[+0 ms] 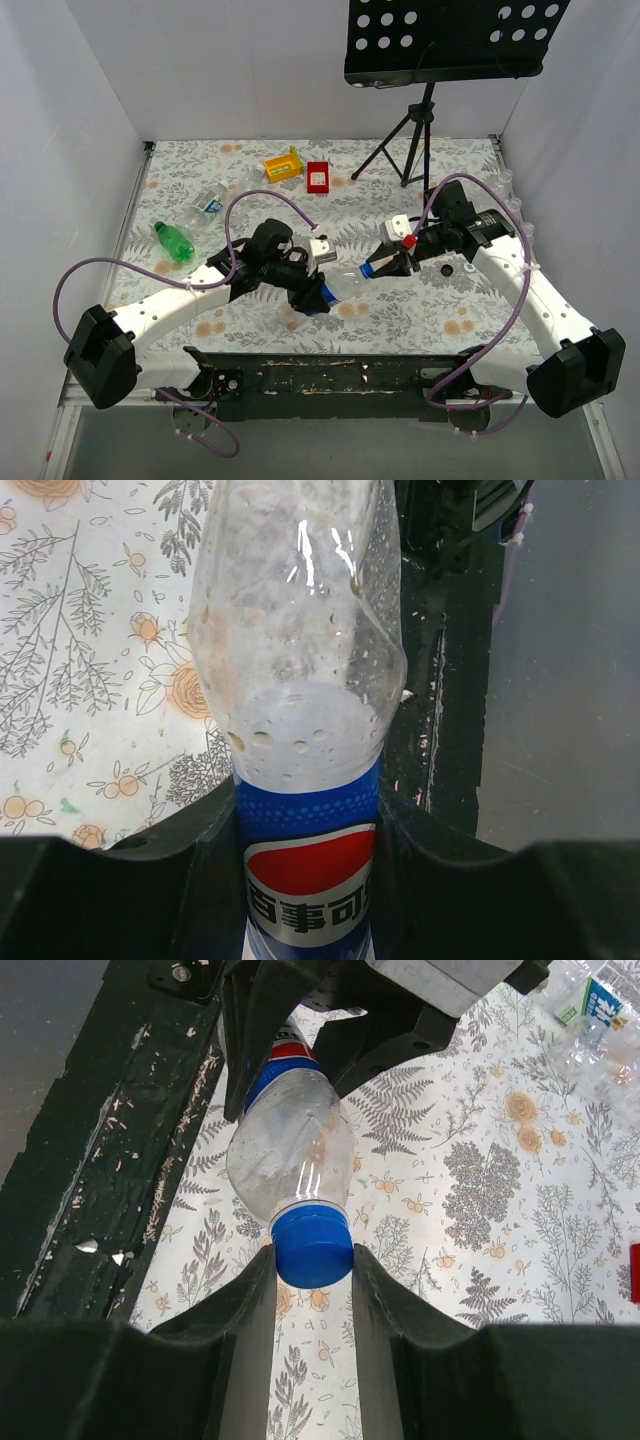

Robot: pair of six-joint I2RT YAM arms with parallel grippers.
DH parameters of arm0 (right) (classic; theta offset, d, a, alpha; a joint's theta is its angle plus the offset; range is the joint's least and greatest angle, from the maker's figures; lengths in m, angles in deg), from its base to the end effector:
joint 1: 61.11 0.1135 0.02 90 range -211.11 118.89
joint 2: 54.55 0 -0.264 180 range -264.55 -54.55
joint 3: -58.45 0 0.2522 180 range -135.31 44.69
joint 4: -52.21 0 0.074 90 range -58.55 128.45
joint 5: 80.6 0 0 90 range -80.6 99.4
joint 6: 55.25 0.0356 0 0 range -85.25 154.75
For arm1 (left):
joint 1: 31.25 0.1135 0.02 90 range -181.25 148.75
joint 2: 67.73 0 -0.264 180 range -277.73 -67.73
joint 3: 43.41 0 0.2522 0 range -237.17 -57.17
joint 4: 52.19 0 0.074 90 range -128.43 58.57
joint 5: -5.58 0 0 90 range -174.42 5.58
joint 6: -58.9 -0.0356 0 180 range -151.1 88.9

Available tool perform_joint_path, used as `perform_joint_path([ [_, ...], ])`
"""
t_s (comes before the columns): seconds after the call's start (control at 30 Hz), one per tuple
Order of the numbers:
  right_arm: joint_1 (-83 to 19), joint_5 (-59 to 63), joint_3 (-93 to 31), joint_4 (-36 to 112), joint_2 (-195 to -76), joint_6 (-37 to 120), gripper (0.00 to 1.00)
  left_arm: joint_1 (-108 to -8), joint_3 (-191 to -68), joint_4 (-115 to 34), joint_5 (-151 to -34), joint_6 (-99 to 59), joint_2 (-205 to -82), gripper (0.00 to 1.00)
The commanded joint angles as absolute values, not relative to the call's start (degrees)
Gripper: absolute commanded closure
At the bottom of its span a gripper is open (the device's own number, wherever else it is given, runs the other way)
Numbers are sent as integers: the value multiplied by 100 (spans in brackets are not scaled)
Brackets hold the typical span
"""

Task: Unscrew the bottle caps
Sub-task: Unscrew the bottle cap from the plastic bottle.

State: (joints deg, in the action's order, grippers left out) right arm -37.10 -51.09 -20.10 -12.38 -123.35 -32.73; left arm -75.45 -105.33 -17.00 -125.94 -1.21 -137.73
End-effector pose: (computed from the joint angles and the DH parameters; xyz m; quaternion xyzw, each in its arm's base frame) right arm 0.1937 0.1202 0.3275 -0.6960 0.4657 0.3494 0.4202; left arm 0.1647 -0.1931 0.2571 0.2464 0.8342 -0.4831 0.1000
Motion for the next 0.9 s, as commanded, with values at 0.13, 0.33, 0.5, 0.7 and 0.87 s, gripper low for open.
perform_joint_path([
  [0.13,-3764,-4606,-1885,-323,-12205,-2285,80,-7581,-10630,-1769,-12909,-262,-13884,95],
  [0.33,-3843,-4615,-2025,180,-12328,-446,25,-7590,-10560,-1769,-11959,-254,-13717,96],
  [0.5,-3966,-4360,-2447,-136,-12574,222,18,-7712,-10384,-1883,-11379,-192,-13471,95],
  [0.7,-4405,-4439,-2439,329,-12531,1716,16,-8151,-10349,-1875,-10281,-166,-13330,96],
  [0.87,-4582,-3983,-2159,794,-12408,3244,17,-8652,-10358,-1980,-9095,-131,-13321,96],
])
